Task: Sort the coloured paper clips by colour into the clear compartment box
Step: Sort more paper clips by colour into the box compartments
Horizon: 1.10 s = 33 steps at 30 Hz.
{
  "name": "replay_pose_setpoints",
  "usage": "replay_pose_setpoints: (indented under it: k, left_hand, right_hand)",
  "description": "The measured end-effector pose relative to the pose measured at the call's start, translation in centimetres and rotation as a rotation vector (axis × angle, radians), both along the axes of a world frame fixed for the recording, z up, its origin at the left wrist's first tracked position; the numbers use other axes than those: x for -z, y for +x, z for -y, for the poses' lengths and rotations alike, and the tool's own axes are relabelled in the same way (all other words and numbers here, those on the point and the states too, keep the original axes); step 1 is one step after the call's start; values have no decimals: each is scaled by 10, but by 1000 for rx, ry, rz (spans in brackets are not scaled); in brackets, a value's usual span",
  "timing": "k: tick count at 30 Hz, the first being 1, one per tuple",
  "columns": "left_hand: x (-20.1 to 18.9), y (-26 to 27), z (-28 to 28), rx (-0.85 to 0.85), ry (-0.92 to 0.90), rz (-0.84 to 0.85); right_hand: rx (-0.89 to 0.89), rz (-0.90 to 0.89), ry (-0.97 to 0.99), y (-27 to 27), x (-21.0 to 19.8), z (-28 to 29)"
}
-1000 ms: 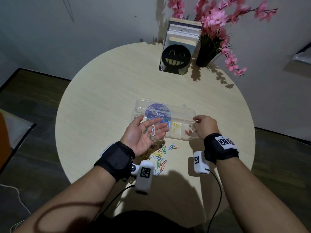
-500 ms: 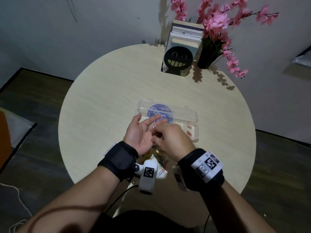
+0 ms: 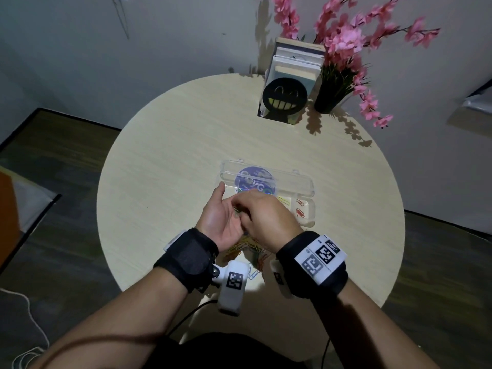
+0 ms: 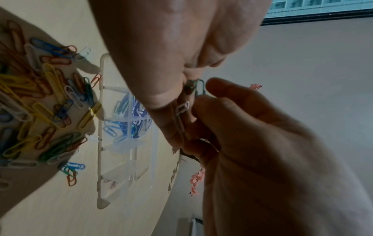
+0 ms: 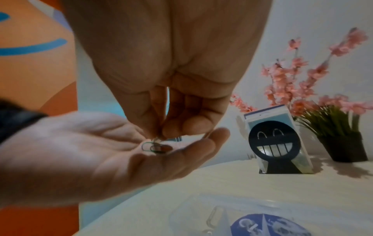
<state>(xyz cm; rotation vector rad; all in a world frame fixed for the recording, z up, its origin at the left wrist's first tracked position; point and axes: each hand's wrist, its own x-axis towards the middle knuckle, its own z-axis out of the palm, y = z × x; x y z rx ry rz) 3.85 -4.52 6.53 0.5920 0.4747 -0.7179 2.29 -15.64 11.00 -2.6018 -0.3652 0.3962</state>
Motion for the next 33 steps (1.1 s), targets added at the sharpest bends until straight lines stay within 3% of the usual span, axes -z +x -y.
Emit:
replay_pose_setpoints:
  k: [7, 17, 20, 23, 25, 30, 33]
  left_hand:
    - [7, -5, -4, 20, 35, -39]
    - [13, -2, -13, 49, 108, -38]
    - [14, -1, -11, 50, 118, -12]
    - [16, 0, -9, 38, 135, -4]
    - [16, 1, -10, 57, 129, 16]
    - [15, 2, -8, 68, 143, 20]
    - [21, 2, -11, 69, 189, 0]
  right_hand:
    - [-67, 134, -200, -5, 9, -14]
    - [-21, 101, -190, 0, 25, -26]
    - [22, 15, -82, 8, 23, -18]
    - [241, -25, 172, 16, 15, -2]
    - [283, -2, 219, 18, 10, 7]
    - [26, -55, -26, 13, 16, 3]
    - [-68, 7, -229, 5, 26, -11]
